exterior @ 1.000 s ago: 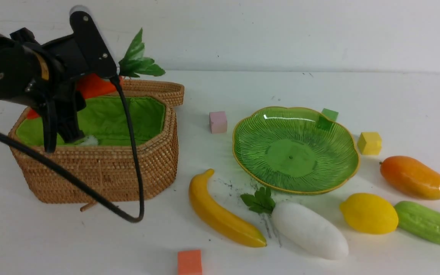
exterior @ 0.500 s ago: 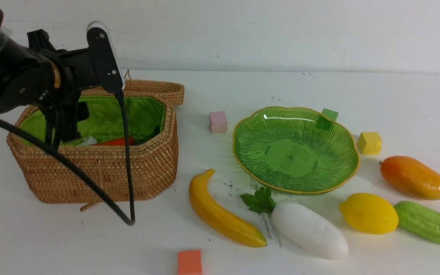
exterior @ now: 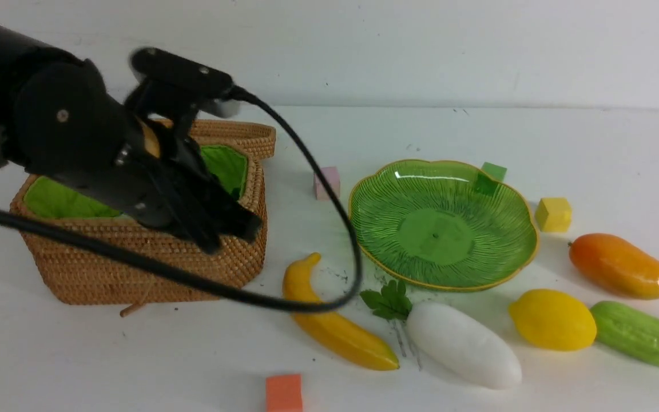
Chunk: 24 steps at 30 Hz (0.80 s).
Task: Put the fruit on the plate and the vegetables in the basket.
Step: Use the left arm to grab a banana and put it into the right plate
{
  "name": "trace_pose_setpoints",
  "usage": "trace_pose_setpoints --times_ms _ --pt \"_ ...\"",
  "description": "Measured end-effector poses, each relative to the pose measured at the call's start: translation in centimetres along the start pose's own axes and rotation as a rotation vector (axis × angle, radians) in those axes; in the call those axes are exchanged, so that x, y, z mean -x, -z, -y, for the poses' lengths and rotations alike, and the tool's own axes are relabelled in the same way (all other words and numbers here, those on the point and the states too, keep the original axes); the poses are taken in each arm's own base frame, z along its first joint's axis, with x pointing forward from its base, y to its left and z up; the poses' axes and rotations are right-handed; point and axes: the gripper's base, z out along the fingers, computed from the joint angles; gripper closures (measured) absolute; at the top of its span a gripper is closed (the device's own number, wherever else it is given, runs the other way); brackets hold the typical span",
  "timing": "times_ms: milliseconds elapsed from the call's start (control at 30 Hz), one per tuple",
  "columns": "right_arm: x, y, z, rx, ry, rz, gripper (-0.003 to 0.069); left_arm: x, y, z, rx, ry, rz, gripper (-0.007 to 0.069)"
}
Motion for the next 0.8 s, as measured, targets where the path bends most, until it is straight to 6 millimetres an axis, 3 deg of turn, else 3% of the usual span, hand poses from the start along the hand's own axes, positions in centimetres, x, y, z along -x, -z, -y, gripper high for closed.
trace_pose_setpoints --times_ms 33,167,300,333,467,533,633,800 --pt "-0.3 0.0 -0.1 0.008 -0.008 -0.032 0.0496 -0.4 -0.2 1.7 -0.046 0.010 -0.034 0.0638" --pt "-0.4 0.1 -0.1 0.012 -0.018 -0.047 0.0491 -1.1 -1.8 5.2 -0.121 0.037 -0.109 0.0582" --pt "-0.4 0.1 -0.1 0.009 -0.018 -0.047 0.0489 -0.6 -4.8 6.7 -0.116 0.137 -0.176 0.0382" --pt "-0.4 0.1 -0.1 0.006 -0.017 -0.048 0.0489 -0.3 -6.1 7.0 -0.101 0.213 -0.202 0.0289" --pt "-0.4 0.1 0.0 -0.007 -0.012 -0.052 0.0484 0.5 -9.4 7.4 -0.046 0.370 -0.262 0.0074" --pt "-0.5 0.1 0.1 -0.012 -0.010 -0.053 0.0482 0.7 -10.8 7.5 -0.015 0.411 -0.287 -0.0003" --pt "-0.5 0.1 0.1 -0.014 -0.009 -0.054 0.0481 0.8 -12.7 7.6 0.015 0.429 -0.310 -0.0038" --pt "-0.6 0.3 -0.1 -0.017 0.008 -0.045 0.0479 0.4 -15.0 7.5 0.057 0.422 -0.337 -0.0006"
